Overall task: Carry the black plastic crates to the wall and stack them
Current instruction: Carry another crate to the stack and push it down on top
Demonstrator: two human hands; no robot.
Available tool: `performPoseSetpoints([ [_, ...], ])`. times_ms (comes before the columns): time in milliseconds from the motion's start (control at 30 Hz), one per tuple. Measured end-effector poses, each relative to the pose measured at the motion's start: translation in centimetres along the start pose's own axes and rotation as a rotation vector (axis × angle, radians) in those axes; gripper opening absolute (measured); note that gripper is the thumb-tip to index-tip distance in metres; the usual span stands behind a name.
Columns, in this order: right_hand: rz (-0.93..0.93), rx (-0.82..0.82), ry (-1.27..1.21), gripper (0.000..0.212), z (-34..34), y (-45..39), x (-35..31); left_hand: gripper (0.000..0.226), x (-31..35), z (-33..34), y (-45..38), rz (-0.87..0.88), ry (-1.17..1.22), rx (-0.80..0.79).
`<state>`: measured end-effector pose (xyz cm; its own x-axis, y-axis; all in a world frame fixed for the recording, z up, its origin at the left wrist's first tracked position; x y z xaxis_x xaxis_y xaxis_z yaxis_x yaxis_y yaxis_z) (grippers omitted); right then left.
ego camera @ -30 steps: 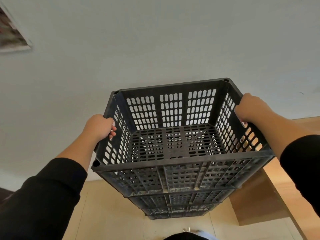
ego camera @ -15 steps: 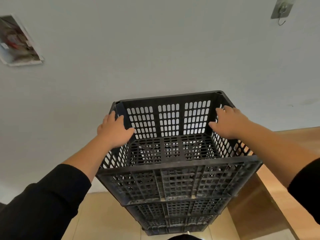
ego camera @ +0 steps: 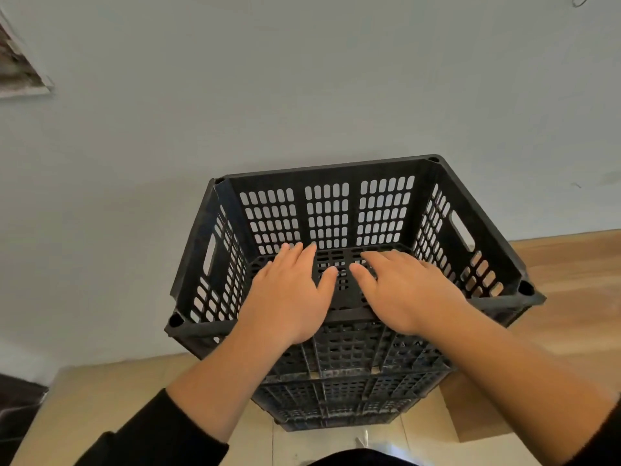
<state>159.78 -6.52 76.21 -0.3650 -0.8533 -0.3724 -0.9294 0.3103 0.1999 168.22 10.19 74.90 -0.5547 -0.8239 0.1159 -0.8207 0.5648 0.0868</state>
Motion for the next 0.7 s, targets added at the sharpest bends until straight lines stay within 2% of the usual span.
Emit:
performPoseSetpoints([
  [267, 0.011, -0.032, 0.011, 0.069, 0.4, -0.3, 0.2, 0.070, 0.0, 0.4, 0.1, 0.009, -0.048, -0.002],
  [600, 0.024, -0.133, -0.001, 0.066, 0.6, -1.3, 0.5, 0.073, -0.2, 0.0, -0.4, -0.022, 0.052, -0.107],
  [700, -0.004, -0.136, 0.018, 0.070, -0.3, -2.4, 1.0, 0.072, -0.8, -0.7, -0.9, -0.025, 0.164, -0.219],
])
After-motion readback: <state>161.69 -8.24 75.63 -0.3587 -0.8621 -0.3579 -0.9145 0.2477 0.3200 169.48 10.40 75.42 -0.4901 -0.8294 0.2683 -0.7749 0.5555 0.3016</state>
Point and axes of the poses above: each hand's wrist, its own y-axis away from the middle knuckle, its own z-axis out of the palm, x = y × z, the point moved 2 cm from there along -y, towards the middle knuckle, and after that the axes turned 10 degrees about -y, right-handed, at the moved point
